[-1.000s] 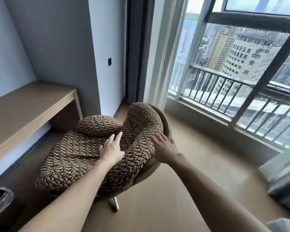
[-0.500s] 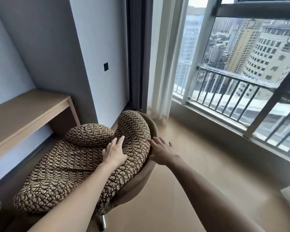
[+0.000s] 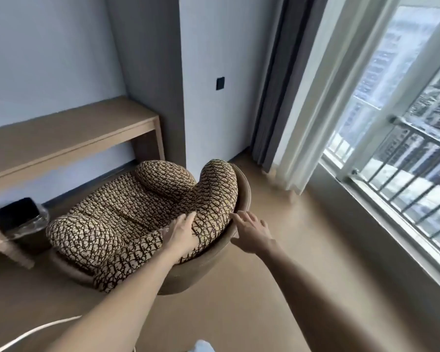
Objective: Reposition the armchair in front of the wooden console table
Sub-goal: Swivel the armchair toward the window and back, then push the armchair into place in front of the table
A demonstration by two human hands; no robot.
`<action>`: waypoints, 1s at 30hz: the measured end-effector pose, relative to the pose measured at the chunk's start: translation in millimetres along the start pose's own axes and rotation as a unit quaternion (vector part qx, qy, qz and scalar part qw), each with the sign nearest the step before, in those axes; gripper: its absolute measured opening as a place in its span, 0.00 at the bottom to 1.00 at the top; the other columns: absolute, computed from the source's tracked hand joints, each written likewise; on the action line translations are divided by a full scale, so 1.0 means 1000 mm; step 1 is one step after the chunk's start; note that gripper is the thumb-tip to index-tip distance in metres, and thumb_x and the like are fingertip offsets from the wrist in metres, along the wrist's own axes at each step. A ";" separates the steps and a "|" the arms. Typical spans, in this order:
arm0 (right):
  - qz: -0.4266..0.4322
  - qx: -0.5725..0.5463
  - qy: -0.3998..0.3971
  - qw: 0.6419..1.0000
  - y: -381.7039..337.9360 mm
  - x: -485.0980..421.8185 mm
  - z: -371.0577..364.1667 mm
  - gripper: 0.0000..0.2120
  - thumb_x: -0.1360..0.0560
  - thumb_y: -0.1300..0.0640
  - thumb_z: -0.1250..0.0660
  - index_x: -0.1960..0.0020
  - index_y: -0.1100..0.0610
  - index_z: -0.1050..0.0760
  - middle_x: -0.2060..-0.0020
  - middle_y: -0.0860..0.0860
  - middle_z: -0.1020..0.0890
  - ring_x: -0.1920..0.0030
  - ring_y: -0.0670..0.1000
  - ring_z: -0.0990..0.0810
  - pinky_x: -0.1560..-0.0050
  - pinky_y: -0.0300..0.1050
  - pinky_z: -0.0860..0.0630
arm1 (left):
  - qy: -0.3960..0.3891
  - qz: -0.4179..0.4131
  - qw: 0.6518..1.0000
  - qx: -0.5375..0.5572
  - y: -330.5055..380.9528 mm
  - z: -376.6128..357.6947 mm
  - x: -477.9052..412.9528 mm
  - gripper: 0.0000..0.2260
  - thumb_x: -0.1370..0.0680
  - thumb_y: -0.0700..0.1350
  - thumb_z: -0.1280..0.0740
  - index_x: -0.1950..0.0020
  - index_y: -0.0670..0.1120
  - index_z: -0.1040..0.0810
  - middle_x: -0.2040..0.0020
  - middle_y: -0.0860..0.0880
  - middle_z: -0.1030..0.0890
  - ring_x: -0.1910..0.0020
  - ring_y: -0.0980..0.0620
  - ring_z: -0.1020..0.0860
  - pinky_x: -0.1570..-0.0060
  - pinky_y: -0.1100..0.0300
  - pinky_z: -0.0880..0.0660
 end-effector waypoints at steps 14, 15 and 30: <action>0.176 0.155 -0.116 0.965 0.102 -0.193 -0.082 0.38 0.30 0.44 0.25 0.26 0.49 0.39 0.29 0.49 0.33 0.26 0.55 0.38 0.27 0.63 0.40 | -0.036 -0.017 0.999 -0.011 0.020 -0.143 -0.096 0.21 0.24 0.64 0.33 0.37 0.53 0.29 0.41 0.53 0.23 0.47 0.52 0.22 0.49 0.54 0.21; 0.189 0.162 -0.118 0.961 0.108 -0.208 -0.082 0.40 0.30 0.42 0.24 0.25 0.49 0.39 0.28 0.49 0.33 0.26 0.55 0.39 0.26 0.62 0.41 | -0.060 -0.001 0.998 -0.014 0.024 -0.152 -0.102 0.24 0.24 0.66 0.35 0.34 0.54 0.30 0.38 0.53 0.24 0.44 0.51 0.22 0.45 0.52 0.22; 0.351 0.187 -0.110 0.911 0.158 -0.280 -0.105 0.47 0.31 0.20 0.50 0.24 0.51 0.37 0.34 0.48 0.26 0.33 0.54 0.31 0.26 0.58 0.42 | -0.044 0.303 0.950 0.056 0.082 -0.194 -0.101 0.34 0.24 0.74 0.51 0.24 0.56 0.37 0.24 0.51 0.30 0.23 0.46 0.35 0.21 0.37 0.55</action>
Point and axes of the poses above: each hand's wrist, its own x-axis away from the middle knuckle, its own z-axis out of the back of the hand, y = z × x, the point moved 4 cm from there along -x, towards the middle knuckle
